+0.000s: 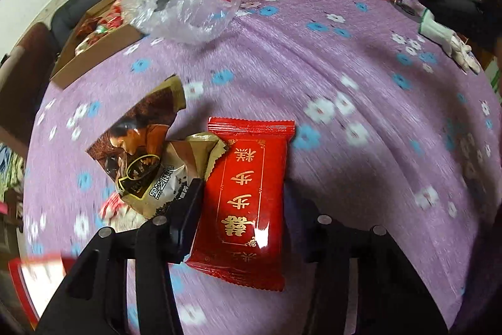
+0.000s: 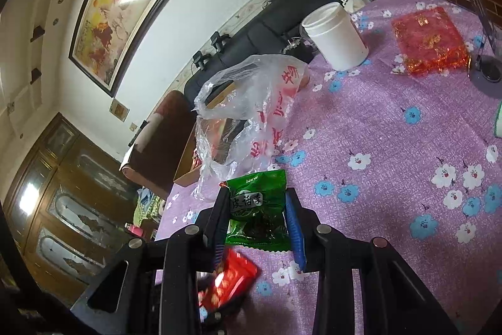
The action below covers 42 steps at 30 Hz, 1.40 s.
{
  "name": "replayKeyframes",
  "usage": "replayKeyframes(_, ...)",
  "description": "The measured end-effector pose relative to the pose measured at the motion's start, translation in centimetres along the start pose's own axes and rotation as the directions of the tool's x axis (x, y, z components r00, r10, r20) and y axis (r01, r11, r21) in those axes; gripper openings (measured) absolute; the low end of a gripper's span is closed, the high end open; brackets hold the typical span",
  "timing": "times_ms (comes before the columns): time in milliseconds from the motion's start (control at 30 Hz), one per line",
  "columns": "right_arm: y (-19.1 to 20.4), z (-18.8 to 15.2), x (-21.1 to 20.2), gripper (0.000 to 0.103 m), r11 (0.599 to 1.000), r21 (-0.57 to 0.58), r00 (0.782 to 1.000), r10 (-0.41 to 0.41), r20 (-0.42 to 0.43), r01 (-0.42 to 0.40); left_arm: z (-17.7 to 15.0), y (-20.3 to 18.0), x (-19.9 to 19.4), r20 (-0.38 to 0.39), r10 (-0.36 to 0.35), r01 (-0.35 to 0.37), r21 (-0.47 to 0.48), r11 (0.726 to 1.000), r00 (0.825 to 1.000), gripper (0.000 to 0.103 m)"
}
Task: Organize snacks
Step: 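Close the left gripper on the long red gold-lettered packet while right holds the green packet, then carry the red and green packets over the white tray and open both grippers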
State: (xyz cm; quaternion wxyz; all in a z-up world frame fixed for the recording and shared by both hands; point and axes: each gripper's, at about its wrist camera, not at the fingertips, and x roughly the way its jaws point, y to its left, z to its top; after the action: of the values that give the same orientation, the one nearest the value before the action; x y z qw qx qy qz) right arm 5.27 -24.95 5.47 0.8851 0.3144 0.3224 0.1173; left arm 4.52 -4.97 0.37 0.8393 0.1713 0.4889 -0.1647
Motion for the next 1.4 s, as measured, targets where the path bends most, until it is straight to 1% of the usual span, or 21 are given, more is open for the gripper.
replayKeyframes(100, 0.4, -0.2, 0.0, 0.034, 1.000, -0.017, 1.000, 0.003, 0.015, -0.003, -2.4, -0.9, -1.9, 0.044, -0.010, 0.011, -0.013, 1.000, 0.999, 0.047)
replayKeyframes(133, 0.5, -0.3, 0.1, 0.034, 1.000, -0.019, 1.000, 0.002, 0.017, -0.001, -3.8, -1.1, -2.6, 0.043, -0.024, 0.025, -0.025, 0.999, 0.999, 0.047)
replayKeyframes(167, 0.6, -0.4, 0.3, 0.034, 1.000, -0.019, 1.000, -0.001, 0.018, 0.001, -4.2, -0.8, -2.3, 0.039, -0.035, 0.036, -0.035, 0.999, 0.999, 0.047)
replayKeyframes(233, 0.7, -0.7, 0.5, 0.034, 1.000, -0.023, 1.000, 0.004, 0.027, -0.003, -6.1, -1.1, -2.9, 0.034, -0.055, 0.057, -0.052, 0.997, 0.998, 0.047)
replayKeyframes(333, 1.3, -1.1, 0.5, 0.034, 0.998, -0.064, 0.996, -0.005, 0.086, 0.011, -9.2, -1.3, -5.1, 0.053, -0.072, 0.075, -0.061, 0.995, 0.996, 0.047)
replayKeyframes(400, 1.5, -1.4, 0.4, 0.034, 0.996, -0.088, 0.992, 0.008, 0.124, 0.003, -10.5, -1.3, -6.3, 0.073, -0.076, 0.081, -0.063, 0.995, 0.994, 0.047)
replayKeyframes(467, 1.3, -1.7, 0.3, 0.034, 0.995, -0.096, 0.988, 0.032, 0.149, -0.018, -11.5, -1.2, -7.1, 0.092, -0.075, 0.080, -0.051, 0.996, 0.993, 0.047)
replayKeyframes(533, 1.3, -1.9, 0.1, 0.034, 0.996, -0.084, 0.988, 0.014, 0.157, -0.001, -12.1, -1.1, -7.6, 0.115, -0.086, 0.092, -0.044, 0.995, 0.990, 0.047)
replayKeyframes(633, 1.5, -2.3, -0.6, 0.034, 0.999, -0.041, 0.989, 0.033, 0.141, -0.027, -12.7, -0.5, -7.6, 0.126, -0.119, 0.127, -0.057, 0.990, 0.985, 0.047)
replayKeyframes(667, 1.8, -2.6, -0.9, 0.034, 0.999, -0.044, 0.991, 0.035, 0.130, -0.030, -12.8, -0.3, -7.5, 0.132, -0.126, 0.135, -0.061, 0.989, 0.983, 0.047)
replayKeyframes(733, 2.9, -3.2, -1.7, 0.034, 0.996, -0.088, 0.993, 0.011, 0.117, -0.001, -13.1, 0.1, -7.6, 0.146, -0.141, 0.153, -0.075, 0.985, 0.979, 0.047)
replayKeyframes(800, 3.8, -3.7, -2.6, 0.034, 0.992, -0.124, 0.995, -0.004, 0.104, 0.017, -13.4, 0.8, -7.8, 0.164, -0.164, 0.183, -0.107, 0.977, 0.973, 0.047)
replayKeyframes(900, 4.1, -4.1, -4.8, 0.034, 0.993, -0.117, 0.994, 0.021, 0.107, -0.008, -13.4, 1.9, -8.0, 0.193, -0.195, 0.225, -0.144, 0.964, 0.962, 0.047)
replayKeyframes(1033, 4.7, -4.4, -7.9, 0.035, 0.992, -0.128, 0.990, 0.040, 0.136, -0.023, -13.5, 3.5, -8.7, 0.242, -0.224, 0.272, -0.188, 0.944, 0.944, 0.047)
replayKeyframes(1133, 5.4, -4.9, -9.5, 0.035, 0.989, -0.150, 0.989, 0.039, 0.142, -0.018, -13.7, 5.1, -9.4, 0.280, -0.241, 0.309, -0.234, 0.922, 0.929, 0.047)
replayKeyframes(1167, 5.7, -5.2, -10.2, 0.035, 0.987, -0.163, 0.989, 0.040, 0.139, -0.017, -13.9, 5.8, -9.7, 0.297, -0.250, 0.328, -0.251, 0.911, 0.922, 0.047)
replayKeyframes(1233, 6.2, -5.6, -10.8, 0.035, 0.984, -0.180, 0.990, 0.036, 0.134, -0.012, -14.3, 6.8, -10.5, 0.326, -0.249, 0.342, -0.270, 0.900, 0.912, 0.047)
replayKeyframes(1333, 7.0, -6.5, -11.5, 0.035, 0.976, -0.217, 0.992, 0.037, 0.124, -0.009, -15.3, 8.5, -12.2, 0.373, -0.229, 0.349, -0.295, 0.889, 0.899, 0.047)
replayKeyframes(1400, 7.5, -7.0, -11.3, 0.035, 0.973, -0.230, 0.993, 0.049, 0.111, -0.022, -16.2, 9.9, -13.3, 0.401, -0.217, 0.357, -0.318, 0.878, 0.890, 0.047)
